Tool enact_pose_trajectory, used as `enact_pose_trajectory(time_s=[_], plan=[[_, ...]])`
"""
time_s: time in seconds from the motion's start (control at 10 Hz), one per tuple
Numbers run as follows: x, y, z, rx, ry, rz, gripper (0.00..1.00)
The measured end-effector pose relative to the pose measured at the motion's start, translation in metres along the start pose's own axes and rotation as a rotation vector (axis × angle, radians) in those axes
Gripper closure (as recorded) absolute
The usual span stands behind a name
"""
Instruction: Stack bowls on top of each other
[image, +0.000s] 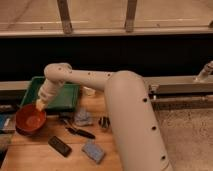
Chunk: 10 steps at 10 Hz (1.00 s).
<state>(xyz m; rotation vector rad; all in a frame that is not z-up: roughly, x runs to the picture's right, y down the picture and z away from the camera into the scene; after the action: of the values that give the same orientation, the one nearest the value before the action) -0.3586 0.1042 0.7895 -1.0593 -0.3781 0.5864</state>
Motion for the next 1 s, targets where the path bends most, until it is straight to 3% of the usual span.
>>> enact_pose_trajectory(time_s=[0.3,0.7,1.0], plan=[[-0.007,-0.006,0.015,-0.043,0.018,0.003,0.72],[-0.023,0.003,0.021,-0.06,0.041,-0.037,0.3],[-0.026,0.007,0.022,-0.065,0.05,-0.054,0.28]])
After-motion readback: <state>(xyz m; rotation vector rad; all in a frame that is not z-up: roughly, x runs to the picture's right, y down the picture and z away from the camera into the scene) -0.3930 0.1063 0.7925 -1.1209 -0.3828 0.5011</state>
